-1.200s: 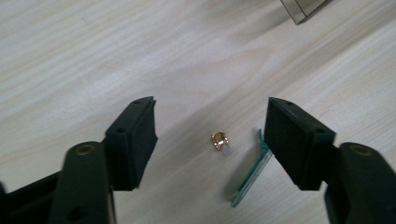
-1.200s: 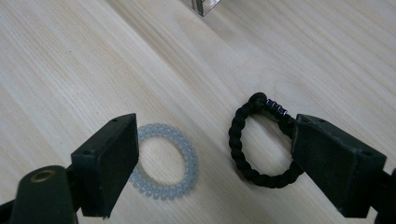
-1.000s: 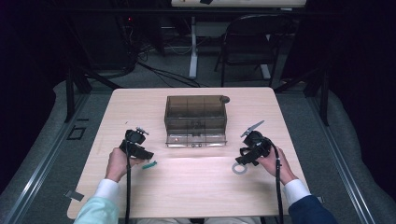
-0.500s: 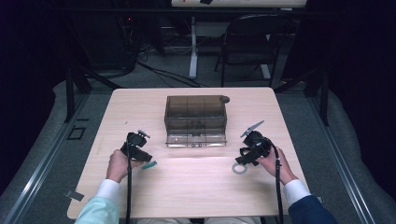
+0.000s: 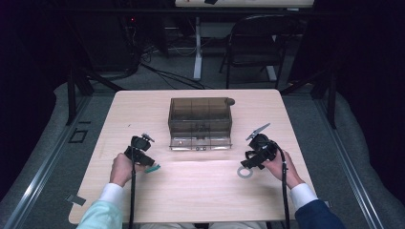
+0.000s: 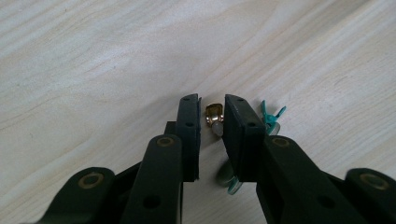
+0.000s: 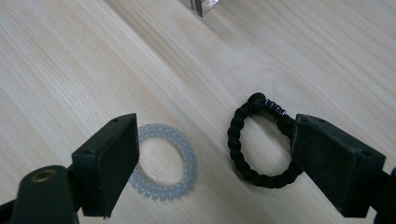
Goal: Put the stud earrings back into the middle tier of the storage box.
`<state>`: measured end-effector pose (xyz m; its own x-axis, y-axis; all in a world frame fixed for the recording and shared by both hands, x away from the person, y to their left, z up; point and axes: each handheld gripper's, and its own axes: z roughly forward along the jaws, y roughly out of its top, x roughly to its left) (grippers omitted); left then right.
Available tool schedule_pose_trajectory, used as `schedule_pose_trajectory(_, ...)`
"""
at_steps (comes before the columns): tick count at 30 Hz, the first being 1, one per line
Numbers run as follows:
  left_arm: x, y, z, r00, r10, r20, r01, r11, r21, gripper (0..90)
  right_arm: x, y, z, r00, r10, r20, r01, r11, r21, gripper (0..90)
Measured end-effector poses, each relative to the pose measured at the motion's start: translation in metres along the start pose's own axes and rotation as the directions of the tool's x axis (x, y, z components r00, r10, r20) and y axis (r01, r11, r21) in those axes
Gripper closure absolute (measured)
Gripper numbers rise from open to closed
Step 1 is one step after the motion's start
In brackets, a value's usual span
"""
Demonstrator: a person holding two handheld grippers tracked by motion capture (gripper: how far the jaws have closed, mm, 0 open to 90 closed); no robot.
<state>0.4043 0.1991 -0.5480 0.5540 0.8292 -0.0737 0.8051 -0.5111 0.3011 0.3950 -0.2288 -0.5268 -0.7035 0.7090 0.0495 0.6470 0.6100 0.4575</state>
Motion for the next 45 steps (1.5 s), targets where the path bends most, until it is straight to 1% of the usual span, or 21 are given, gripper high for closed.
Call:
schedule_pose_trajectory(1,0.000,0.000,0.000,1.0000,-0.004,0.004,0.004,1.0000,0.002,78.9,0.000,0.000,0.000,1.0000,0.000,0.000,0.000,1.000,-0.001,15.1)
schedule_pose_trajectory(2,0.000,0.000,0.001,1.0000,0.000,-0.003,0.000,1.0000,0.006,80.2,-0.001,0.000,-0.001,0.9999,-0.011,0.001,0.011,1.000,0.012,15.1)
schedule_pose_trajectory(5,0.000,0.000,0.001,1.0000,0.001,-0.003,-0.001,1.0000,0.003,83.8,0.000,0.000,-0.001,0.9999,-0.011,0.006,0.011,1.000,0.010,15.1)
schedule_pose_trajectory(8,0.000,0.000,0.001,1.0000,0.007,-0.001,-0.007,1.0000,0.001,84.5,0.000,0.001,-0.001,0.9999,-0.016,-0.001,0.016,1.000,0.014,15.1)
schedule_pose_trajectory(9,-0.001,0.000,0.001,1.0000,0.001,0.000,-0.001,1.0000,0.000,84.6,0.000,0.001,-0.001,0.9999,-0.016,-0.002,0.016,1.000,0.015,15.0)
schedule_pose_trajectory(11,0.000,0.000,0.000,1.0000,0.009,0.000,-0.009,1.0000,0.001,84.8,-0.001,0.001,-0.001,0.9999,-0.014,0.003,0.014,1.000,0.012,15.1)
schedule_pose_trajectory(15,0.000,0.000,-0.001,1.0000,0.005,-0.001,-0.005,1.0000,-0.003,85.1,-0.001,0.000,-0.002,0.9998,-0.015,0.014,0.014,1.000,0.016,15.1)
schedule_pose_trajectory(17,0.001,0.000,-0.002,0.9999,0.010,0.000,-0.010,0.9999,-0.006,85.2,-0.001,0.000,-0.002,0.9998,-0.014,0.014,0.014,1.000,0.017,15.1)
schedule_pose_trajectory(22,0.001,0.000,-0.005,1.0000,0.003,-0.002,-0.003,0.9999,-0.015,85.3,-0.002,0.000,-0.003,0.9998,-0.016,0.013,0.015,1.000,0.020,15.1)
schedule_pose_trajectory(24,0.002,0.000,-0.007,1.0000,0.005,-0.004,-0.005,0.9998,-0.022,85.3,-0.002,0.000,-0.003,0.9999,-0.009,0.010,0.009,1.000,0.013,15.1)
schedule_pose_trajectory(25,0.002,0.000,-0.008,0.9999,0.012,-0.005,-0.012,0.9997,-0.024,85.3,-0.002,0.000,-0.003,0.9999,-0.009,0.010,0.009,1.000,0.014,15.1)
schedule_pose_trajectory(27,0.002,0.000,-0.010,1.0000,-0.001,0.001,0.001,0.9997,-0.026,85.3,-0.003,0.000,-0.003,0.9998,-0.013,0.014,0.013,1.000,0.020,15.1)
schedule_pose_trajectory(28,0.002,0.001,-0.010,1.0000,0.002,-0.002,-0.002,0.9996,-0.030,85.3,-0.003,0.000,-0.002,0.9999,-0.006,0.011,0.005,1.000,0.012,15.0)
schedule_pose_trajectory(32,0.002,0.002,-0.014,0.9999,0.016,-0.005,-0.016,0.9992,-0.036,85.3,-0.003,0.000,-0.003,0.9999,-0.003,0.011,0.003,1.000,0.012,15.1)
schedule_pose_trajectory(34,0.002,0.002,-0.015,0.9999,0.010,-0.001,-0.011,0.9992,-0.038,85.3,-0.003,-0.001,-0.003,0.9999,-0.002,0.013,0.002,1.000,0.011,15.1)
schedule_pose_trajectory(35,0.002,0.003,-0.016,0.9999,0.016,-0.003,-0.016,0.9992,-0.036,85.3,-0.003,-0.001,-0.003,0.9999,-0.001,0.012,0.001,1.000,0.010,15.1)
schedule_pose_trajectory(36,0.001,0.003,-0.017,1.0000,0.010,-0.001,-0.010,0.9991,-0.042,85.3,-0.003,-0.001,-0.003,1.0000,0.002,0.008,-0.002,1.000,0.007,15.1)
schedule_pose_trajectory(37,0.002,0.003,-0.018,0.9999,0.015,-0.003,-0.015,0.9990,-0.043,85.3,-0.003,-0.001,-0.003,1.0000,0.002,0.009,-0.002,1.000,0.008,15.1)
schedule_pose_trajectory(45,0.002,0.007,-0.027,0.9998,0.018,-0.004,-0.018,0.9979,-0.062,85.4,-0.004,-0.001,-0.003,0.9999,0.001,0.013,-0.001,1.000,0.014,15.1)
